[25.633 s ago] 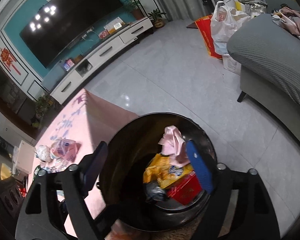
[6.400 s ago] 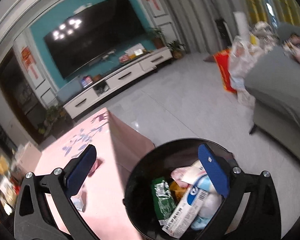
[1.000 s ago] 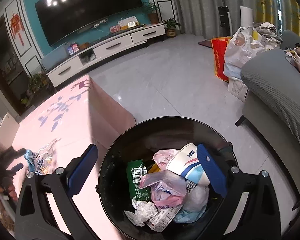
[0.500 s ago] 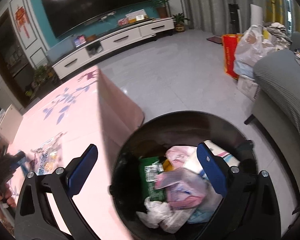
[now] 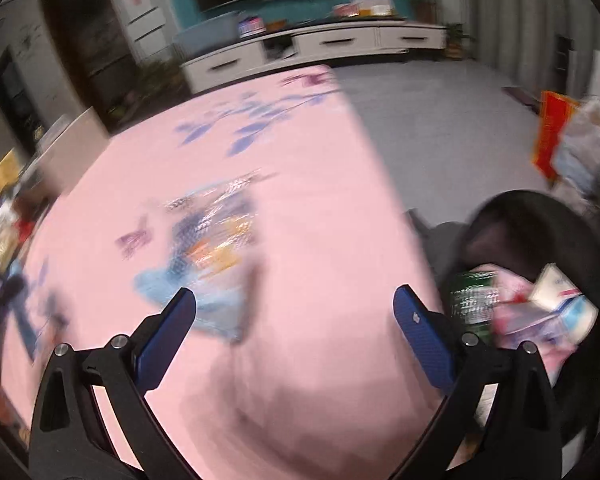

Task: Collect trash
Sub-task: 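Grasp the blue cloth with the left gripper while the right grasps the clear snack bag, then lift the blue cloth and clear snack bag above the table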

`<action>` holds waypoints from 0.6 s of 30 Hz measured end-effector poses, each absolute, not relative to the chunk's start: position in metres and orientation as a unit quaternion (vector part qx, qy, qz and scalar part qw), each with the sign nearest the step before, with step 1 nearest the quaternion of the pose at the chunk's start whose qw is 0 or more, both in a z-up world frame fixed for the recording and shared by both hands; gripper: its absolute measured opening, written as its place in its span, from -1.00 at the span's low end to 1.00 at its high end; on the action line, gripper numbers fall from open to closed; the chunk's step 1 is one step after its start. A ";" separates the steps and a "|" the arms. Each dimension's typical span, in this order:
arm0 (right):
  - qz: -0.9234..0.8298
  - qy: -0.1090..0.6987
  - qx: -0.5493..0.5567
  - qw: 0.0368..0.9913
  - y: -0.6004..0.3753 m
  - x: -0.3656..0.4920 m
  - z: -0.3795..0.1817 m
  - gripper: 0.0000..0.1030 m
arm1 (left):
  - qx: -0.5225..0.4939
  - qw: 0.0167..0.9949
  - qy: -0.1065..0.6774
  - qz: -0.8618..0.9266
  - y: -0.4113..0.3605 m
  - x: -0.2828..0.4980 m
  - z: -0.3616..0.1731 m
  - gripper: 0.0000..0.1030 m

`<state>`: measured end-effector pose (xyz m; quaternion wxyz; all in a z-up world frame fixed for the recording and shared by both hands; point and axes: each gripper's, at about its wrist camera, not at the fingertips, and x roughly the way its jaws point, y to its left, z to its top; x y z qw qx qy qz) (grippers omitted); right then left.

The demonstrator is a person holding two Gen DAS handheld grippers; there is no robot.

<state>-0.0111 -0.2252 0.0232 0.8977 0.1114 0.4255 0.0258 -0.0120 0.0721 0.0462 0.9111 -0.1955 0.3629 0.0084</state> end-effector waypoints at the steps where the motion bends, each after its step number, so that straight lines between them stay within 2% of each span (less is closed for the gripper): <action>1: 0.028 0.426 0.105 0.898 -0.217 -0.010 0.024 0.89 | -0.209 0.909 0.362 0.006 0.077 -0.012 0.046 -0.30; 10: 0.028 0.446 0.097 0.889 -0.180 0.035 0.031 0.89 | -0.215 0.909 0.358 0.016 0.089 -0.011 0.043 -0.30; 18: -0.011 0.469 0.089 0.878 -0.168 0.069 0.009 0.89 | -0.231 0.906 0.354 0.017 0.096 -0.012 0.043 -0.30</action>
